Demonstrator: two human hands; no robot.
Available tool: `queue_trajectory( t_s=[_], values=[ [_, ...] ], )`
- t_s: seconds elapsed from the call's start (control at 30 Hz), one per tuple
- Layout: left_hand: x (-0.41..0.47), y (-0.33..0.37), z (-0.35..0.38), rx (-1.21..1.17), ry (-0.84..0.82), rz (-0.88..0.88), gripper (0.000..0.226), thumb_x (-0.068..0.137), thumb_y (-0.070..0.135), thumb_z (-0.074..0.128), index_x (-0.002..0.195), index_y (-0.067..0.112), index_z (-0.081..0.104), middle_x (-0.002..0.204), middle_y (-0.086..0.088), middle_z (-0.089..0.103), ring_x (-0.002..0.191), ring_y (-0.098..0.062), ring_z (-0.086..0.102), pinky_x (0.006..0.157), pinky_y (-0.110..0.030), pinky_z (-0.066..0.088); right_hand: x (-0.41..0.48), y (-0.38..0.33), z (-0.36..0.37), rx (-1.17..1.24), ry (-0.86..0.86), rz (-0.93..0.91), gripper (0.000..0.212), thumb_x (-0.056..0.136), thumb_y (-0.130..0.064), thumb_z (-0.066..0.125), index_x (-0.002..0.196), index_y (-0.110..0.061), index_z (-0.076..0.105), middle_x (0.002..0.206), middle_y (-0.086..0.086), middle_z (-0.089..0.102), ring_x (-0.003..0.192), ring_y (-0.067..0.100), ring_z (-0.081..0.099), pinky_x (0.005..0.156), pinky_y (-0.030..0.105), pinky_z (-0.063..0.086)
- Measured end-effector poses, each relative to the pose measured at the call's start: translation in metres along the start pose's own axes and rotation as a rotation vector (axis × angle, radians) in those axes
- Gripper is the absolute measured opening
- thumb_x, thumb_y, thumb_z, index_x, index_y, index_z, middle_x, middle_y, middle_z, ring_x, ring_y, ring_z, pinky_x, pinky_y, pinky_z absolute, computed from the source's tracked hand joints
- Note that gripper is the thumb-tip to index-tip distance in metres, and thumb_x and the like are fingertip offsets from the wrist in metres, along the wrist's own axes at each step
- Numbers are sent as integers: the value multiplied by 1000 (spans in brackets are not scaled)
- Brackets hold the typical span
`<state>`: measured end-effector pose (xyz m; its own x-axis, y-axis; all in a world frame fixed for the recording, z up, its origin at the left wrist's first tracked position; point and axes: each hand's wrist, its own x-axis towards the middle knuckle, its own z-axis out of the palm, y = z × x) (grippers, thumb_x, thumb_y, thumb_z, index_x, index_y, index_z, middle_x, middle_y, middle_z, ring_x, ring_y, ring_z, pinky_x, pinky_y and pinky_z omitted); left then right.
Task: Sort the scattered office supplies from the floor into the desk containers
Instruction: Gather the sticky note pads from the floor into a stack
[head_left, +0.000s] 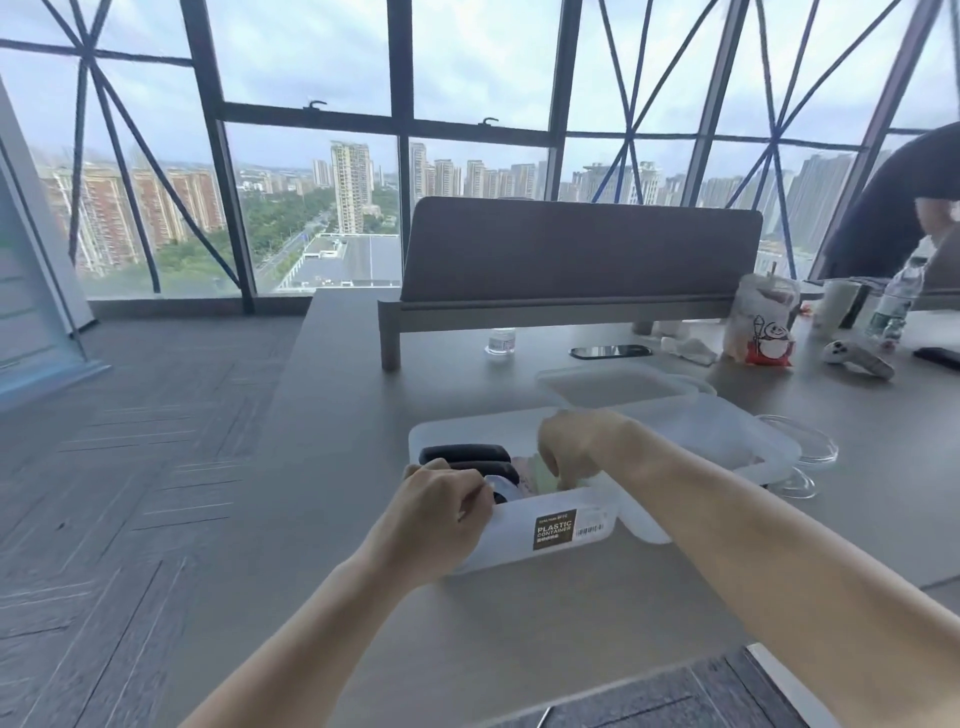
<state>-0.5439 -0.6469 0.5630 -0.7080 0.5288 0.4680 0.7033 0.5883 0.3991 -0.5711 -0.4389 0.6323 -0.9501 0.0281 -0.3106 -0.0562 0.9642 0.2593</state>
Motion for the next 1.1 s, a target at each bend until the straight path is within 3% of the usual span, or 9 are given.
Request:
queue_trajectory(
  t_s=[0.1,0.23,0.33,0.43,0.6,0.8,0.93,1.1],
  values=[
    [-1,1,1,14,18,21,39,92,35,32,54,26,32,52,11,44,67,-10,44,70,-25,30,-2,-4,7,-62,21,-40,25,86,-11,61,108,-17,71,111,6,67,94,26,63,83,34,55],
    [-1,-2,1,24,33,43,40,94,32,36,54,27,30,52,12,44,68,-13,46,77,-28,36,-1,-7,4,-134,21,-80,26,83,-7,59,107,-14,68,95,4,61,86,25,58,76,34,54],
    [-1,-4,3,18,56,55,40,94,32,37,55,27,31,52,12,43,66,-11,45,72,-27,35,2,-6,8,-96,13,-119,34,89,-12,59,121,-25,56,111,3,57,91,23,52,73,34,43],
    [-1,-4,5,22,75,66,40,94,32,36,55,27,29,51,12,41,66,-12,45,74,-29,38,8,-4,15,-56,5,-157,27,92,-22,60,113,-37,61,106,-2,56,93,22,52,75,32,41],
    [-1,-4,5,43,85,76,39,93,34,33,55,28,27,51,13,39,65,-10,42,77,-31,40,14,3,17,-74,5,-185,22,88,-14,63,101,-32,66,104,-1,56,93,23,55,73,31,42],
    [-2,-4,6,32,72,51,36,94,28,40,58,22,38,52,10,42,66,-12,44,81,-34,40,16,4,20,-159,19,-235,21,91,-19,60,109,-29,67,112,3,56,103,26,58,75,36,46],
    [-2,-5,7,32,78,49,37,94,29,40,58,21,40,51,10,41,65,-10,43,81,-31,39,15,6,20,-191,69,-278,20,91,-18,59,104,-28,70,108,2,59,98,25,60,82,41,54],
    [-2,-3,6,26,95,57,39,95,29,41,57,25,34,50,11,38,63,-9,42,79,-31,40,13,7,22,-254,103,-310,21,92,-16,53,99,-23,72,103,3,61,90,23,61,76,37,54]
  ],
)
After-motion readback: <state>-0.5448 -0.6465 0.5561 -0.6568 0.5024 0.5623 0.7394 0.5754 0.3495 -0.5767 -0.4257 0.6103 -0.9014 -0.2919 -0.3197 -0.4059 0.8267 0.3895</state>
